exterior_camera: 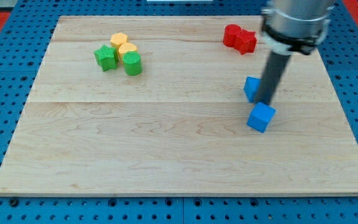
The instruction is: Push the blue triangle towards the red blocks
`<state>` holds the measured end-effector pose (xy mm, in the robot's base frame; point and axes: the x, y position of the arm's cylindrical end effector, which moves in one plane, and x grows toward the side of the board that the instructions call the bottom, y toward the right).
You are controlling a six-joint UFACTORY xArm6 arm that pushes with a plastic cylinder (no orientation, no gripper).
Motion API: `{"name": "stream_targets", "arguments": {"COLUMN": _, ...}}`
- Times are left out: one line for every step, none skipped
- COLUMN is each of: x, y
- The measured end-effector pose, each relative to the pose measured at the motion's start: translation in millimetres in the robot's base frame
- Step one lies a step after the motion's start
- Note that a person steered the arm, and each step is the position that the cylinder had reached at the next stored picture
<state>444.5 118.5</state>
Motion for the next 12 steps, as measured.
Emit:
{"name": "stream_targets", "arguments": {"x": -32.0, "y": -29.8}}
{"name": "stream_targets", "arguments": {"x": -55.1, "y": -29.7}}
{"name": "stream_targets", "arguments": {"x": -22.1, "y": -30.0}}
{"name": "stream_targets", "arguments": {"x": -22.0, "y": 21.5}}
{"name": "stream_targets", "arguments": {"x": -49.9, "y": 11.6}}
{"name": "stream_targets", "arguments": {"x": -70.0, "y": -47.3}}
{"name": "stream_targets", "arguments": {"x": -45.6, "y": -64.9}}
{"name": "stream_targets", "arguments": {"x": -77.4, "y": -95.6}}
{"name": "stream_targets", "arguments": {"x": -90.9, "y": -82.5}}
{"name": "stream_targets", "arguments": {"x": -87.3, "y": -73.5}}
{"name": "stream_targets", "arguments": {"x": -67.7, "y": -45.1}}
{"name": "stream_targets", "arguments": {"x": -76.0, "y": -31.4}}
